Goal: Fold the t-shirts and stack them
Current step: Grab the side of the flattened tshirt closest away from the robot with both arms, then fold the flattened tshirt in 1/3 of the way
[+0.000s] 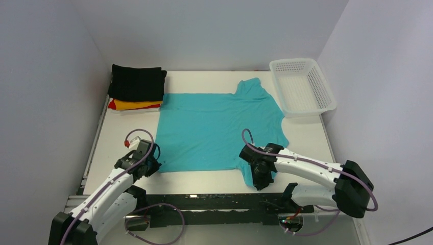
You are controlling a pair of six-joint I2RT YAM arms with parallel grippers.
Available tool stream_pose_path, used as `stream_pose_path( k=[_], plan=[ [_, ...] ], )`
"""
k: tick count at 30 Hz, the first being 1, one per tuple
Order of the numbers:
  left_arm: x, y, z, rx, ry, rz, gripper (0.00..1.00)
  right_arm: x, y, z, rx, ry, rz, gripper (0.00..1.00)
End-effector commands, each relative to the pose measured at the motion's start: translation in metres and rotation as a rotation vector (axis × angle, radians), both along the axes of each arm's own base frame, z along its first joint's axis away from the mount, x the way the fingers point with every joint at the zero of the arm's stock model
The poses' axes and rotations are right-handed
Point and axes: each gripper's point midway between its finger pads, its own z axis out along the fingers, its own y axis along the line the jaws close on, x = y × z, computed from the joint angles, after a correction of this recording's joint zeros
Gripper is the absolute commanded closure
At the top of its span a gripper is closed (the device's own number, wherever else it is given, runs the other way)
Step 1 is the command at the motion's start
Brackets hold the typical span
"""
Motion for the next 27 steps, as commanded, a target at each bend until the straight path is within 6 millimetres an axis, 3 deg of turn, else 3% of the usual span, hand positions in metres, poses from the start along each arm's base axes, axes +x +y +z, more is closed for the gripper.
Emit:
stream_pose_path(
  k=[1,6,9,14,21,27],
  plan=[
    [-0.026,0.011,-0.002,0.009,0.051,0.060,1.00,-0.044,-0.020,0.019,-0.004,0.174,0.027,1.00],
    [-0.026,0.003,0.004,-0.053,-0.002,0.041,1.00,-0.050,-0.024,0.021,-0.009,0.184,0.044,1.00],
    [-0.019,-0.005,0.007,-0.086,-0.030,0.017,1.00,-0.037,-0.024,0.023,-0.020,0.118,0.049,1.00],
    [0.005,-0.022,0.024,-0.129,-0.090,-0.051,1.00,0.024,-0.006,0.036,-0.012,-0.133,0.020,1.00],
    [0.037,-0.022,0.052,-0.087,-0.163,-0.048,1.00,0.104,0.014,0.065,0.056,-0.399,-0.066,1.00],
    [0.061,-0.009,0.067,-0.015,-0.213,0.011,1.00,0.156,0.006,0.082,0.006,-0.539,-0.154,1.00]
  ],
)
